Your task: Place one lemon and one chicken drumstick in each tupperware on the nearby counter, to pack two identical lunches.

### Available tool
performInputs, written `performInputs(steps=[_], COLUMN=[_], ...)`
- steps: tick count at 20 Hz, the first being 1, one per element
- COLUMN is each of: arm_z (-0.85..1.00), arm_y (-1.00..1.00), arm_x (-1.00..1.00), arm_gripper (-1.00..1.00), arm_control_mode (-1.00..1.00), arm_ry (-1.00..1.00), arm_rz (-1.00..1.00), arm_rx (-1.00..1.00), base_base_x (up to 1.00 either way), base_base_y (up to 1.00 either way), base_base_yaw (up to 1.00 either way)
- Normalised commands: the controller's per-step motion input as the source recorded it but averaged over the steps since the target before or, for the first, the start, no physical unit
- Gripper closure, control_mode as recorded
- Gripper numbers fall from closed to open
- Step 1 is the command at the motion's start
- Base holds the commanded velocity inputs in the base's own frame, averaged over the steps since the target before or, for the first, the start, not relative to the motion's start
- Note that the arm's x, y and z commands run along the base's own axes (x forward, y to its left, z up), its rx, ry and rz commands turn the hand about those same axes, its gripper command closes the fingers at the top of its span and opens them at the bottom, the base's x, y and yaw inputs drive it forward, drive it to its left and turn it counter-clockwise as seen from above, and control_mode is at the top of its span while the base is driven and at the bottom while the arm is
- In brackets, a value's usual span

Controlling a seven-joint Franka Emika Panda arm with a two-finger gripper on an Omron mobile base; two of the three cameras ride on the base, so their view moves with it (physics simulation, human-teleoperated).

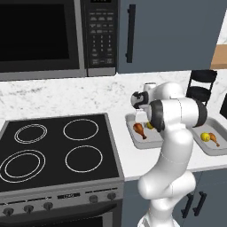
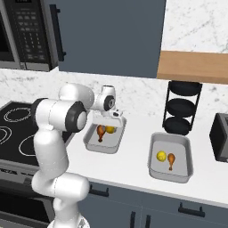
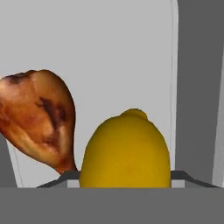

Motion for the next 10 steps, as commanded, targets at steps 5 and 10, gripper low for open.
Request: performInputs(steps=[5, 10], arm_z=[-0.36, -0.68], arm_y=[-0.08, 0.0], arm_x=[0.29, 0.12], arm_gripper=[1.0, 1.0], arm_control_mode=[-1.0, -1.0], arm_ry=[0.0, 0.0], arm_rz=[0.0, 0.0], arm_rx=[0.0, 0.0], base_base_x=[0.0, 0.0], base_base_y=[0.0, 0.0], base_base_yaw=[0.0, 0.0])
